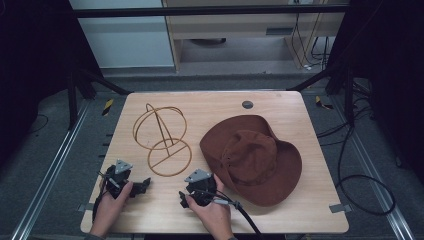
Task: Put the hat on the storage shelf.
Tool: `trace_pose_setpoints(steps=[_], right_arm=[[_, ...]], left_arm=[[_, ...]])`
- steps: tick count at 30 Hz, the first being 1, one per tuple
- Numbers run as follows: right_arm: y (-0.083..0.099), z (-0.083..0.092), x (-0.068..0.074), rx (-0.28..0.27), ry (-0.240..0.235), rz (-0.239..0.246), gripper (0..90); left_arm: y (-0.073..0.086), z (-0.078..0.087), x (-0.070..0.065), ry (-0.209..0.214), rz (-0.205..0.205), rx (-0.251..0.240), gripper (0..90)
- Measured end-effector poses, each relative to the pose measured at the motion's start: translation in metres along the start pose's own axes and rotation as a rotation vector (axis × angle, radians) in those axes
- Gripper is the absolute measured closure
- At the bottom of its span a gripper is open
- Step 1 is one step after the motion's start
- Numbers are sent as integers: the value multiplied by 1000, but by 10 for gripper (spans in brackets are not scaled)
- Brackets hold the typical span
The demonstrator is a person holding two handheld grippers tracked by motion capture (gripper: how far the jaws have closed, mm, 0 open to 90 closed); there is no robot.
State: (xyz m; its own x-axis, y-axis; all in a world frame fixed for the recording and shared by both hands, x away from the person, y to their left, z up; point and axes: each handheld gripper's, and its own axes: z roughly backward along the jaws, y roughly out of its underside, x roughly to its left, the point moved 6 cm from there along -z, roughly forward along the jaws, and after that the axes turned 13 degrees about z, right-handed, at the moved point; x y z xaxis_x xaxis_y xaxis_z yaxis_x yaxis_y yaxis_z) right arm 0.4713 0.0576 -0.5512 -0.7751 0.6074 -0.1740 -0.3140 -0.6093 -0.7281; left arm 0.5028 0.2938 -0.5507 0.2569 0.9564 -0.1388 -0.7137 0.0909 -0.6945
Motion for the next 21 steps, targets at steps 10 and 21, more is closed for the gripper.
trace_pose_setpoints(steps=[10, 21], right_arm=[[0, 0, 0, 3, 2, 0, 157], [-34, 53, 3, -19, 67, 163, 169]], left_arm=[[0, 0, 0, 0, 1, -3, 0], [1, 1, 0, 0, -3, 0, 0]])
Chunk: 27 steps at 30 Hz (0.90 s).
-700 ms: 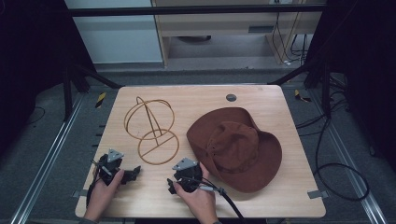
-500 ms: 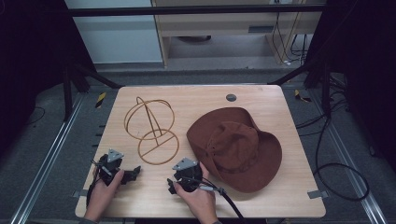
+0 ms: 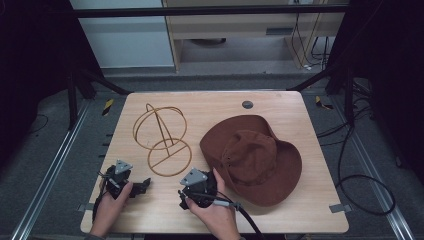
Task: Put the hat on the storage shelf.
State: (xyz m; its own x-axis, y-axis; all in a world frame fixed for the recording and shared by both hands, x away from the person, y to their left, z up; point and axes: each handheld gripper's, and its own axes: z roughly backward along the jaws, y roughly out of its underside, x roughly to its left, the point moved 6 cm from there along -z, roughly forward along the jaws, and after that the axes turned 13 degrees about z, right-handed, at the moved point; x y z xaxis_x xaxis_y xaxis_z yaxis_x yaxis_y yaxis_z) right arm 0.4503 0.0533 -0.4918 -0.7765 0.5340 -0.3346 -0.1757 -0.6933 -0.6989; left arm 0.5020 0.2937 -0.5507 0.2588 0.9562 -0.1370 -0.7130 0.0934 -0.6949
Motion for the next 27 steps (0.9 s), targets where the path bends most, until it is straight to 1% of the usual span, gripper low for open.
trace_pose_setpoints(steps=[1, 2, 3, 6, 7, 8, 9, 11, 12, 13, 14, 15, 16, 17, 18, 19, 20, 21, 22, 24, 27], right_arm=[[-7, 19, -10, 1, -3, 4, 164], [-7, 19, -10, 1, -3, 4, 164], [-9, 34, -20, 1, -2, -2, 161], [-8, 58, -43, 25, 20, 10, 153], [-8, 58, -43, 25, 20, 10, 153], [-6, 66, -51, 37, 27, 11, 151], [-3, 82, -69, 46, 26, -9, 147], [1, 98, -88, 60, 43, -20, 141], [1, 98, -88, 60, 43, -20, 141], [6, 109, -105, 74, 45, -33, 137], [6, 109, -105, 74, 45, -33, 137], [12, 118, -125, 87, 53, -57, 144], [14, 120, -131, 90, 52, -63, 145], [14, 120, -131, 90, 52, -63, 145], [17, 123, -139, 98, 53, -67, 145], [24, 124, -151, 119, 46, -77, 149], [27, 125, -157, 130, 40, -86, 149], [27, 125, -157, 130, 40, -86, 149], [32, 126, -166, 135, 35, -99, 153], [36, 126, -174, 136, 16, -111, 152], [40, 125, -185, 152, -4, -106, 140]], left_arm=[[0, 0, 0, 0, 1, -1, 0], [0, 0, 0, 0, 1, -1, 0], [0, 0, 0, 0, 0, -1, 0], [0, 0, 0, 0, 1, 0, 0], [0, 0, 0, 0, 1, 0, 0], [0, 0, 0, -1, 1, 0, 0], [0, 0, 0, 0, 1, 0, 0], [0, 0, 0, 0, 1, 0, 0], [0, 0, 0, 0, 1, 0, 0], [0, 0, 0, -1, 0, 0, 0], [0, 0, 0, -1, 0, 0, 0], [0, 0, 0, -1, 2, 0, 0], [0, 0, 0, -1, 2, 0, 0], [0, 0, 0, -1, 2, 0, 0], [0, 0, 0, -1, 2, 0, 0], [0, 0, 0, -2, 2, 0, 0], [0, 0, 0, -2, 2, 0, 0], [0, 0, 0, -2, 2, 0, 0], [0, 0, 0, -2, 3, 0, 0], [0, 0, 0, -3, 3, 0, 0], [-1, -1, 0, -2, 4, 1, 0]])
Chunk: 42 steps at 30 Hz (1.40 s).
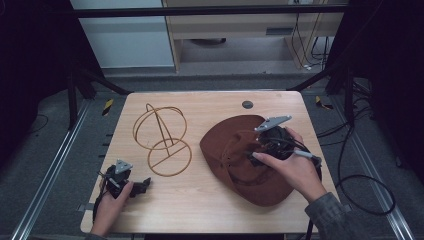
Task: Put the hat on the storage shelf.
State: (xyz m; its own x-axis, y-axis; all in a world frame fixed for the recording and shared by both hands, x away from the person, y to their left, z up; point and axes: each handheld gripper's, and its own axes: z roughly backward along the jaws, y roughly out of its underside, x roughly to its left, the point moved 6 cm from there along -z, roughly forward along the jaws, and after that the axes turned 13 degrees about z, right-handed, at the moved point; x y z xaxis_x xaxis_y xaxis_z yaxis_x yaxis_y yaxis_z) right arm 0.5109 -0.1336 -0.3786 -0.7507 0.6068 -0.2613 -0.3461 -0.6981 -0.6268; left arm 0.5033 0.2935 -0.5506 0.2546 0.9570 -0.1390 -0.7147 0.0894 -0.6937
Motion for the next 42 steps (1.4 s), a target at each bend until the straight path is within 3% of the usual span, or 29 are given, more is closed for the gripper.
trace_pose_setpoints(steps=[7, 11, 19, 24, 29, 34, 42], right_arm=[[4, -1, -22, 62, -46, 59, 101], [4, -5, -34, 90, -91, 97, 172], [0, -12, -51, 88, -150, 94, 175], [0, -15, -51, 91, -133, 101, 200], [3, -23, -47, 88, -150, 72, 204], [0, -30, -46, 108, -154, 92, 223], [-2, -35, -44, 109, -189, 83, 215]], left_arm=[[0, 0, 0, 0, 0, 1, 0], [0, 0, 0, 0, 0, 0, 0], [0, 0, 0, -4, 1, 0, 0], [0, 0, 0, -2, 4, -4, 0], [0, 0, 0, 2, -2, 1, 0], [-1, 0, 0, 1, -5, 0, 0], [-1, -1, 0, 5, -5, 2, 0]])
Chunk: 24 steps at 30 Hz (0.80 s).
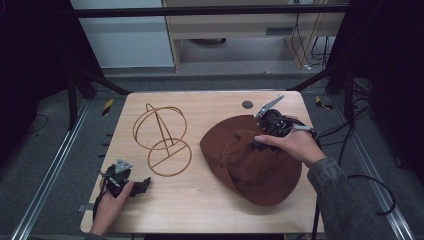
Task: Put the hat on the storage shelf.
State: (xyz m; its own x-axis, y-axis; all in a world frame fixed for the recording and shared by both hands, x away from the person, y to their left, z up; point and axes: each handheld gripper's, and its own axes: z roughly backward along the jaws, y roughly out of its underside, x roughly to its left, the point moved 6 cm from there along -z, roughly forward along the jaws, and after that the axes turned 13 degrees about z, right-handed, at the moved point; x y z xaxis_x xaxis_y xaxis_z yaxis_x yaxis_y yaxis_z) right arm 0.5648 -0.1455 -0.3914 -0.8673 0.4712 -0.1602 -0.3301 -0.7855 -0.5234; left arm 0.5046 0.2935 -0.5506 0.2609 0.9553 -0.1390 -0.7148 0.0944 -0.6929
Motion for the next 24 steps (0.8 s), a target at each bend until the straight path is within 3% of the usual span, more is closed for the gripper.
trace_pose_setpoints(steps=[11, 24], right_arm=[[-1, -19, 9, 26, -28, 34, 246], [3, -48, 9, 114, -52, 64, 274]], left_arm=[[0, 0, 0, 1, 0, 0, 0], [0, -1, 0, 3, 2, -4, 0]])
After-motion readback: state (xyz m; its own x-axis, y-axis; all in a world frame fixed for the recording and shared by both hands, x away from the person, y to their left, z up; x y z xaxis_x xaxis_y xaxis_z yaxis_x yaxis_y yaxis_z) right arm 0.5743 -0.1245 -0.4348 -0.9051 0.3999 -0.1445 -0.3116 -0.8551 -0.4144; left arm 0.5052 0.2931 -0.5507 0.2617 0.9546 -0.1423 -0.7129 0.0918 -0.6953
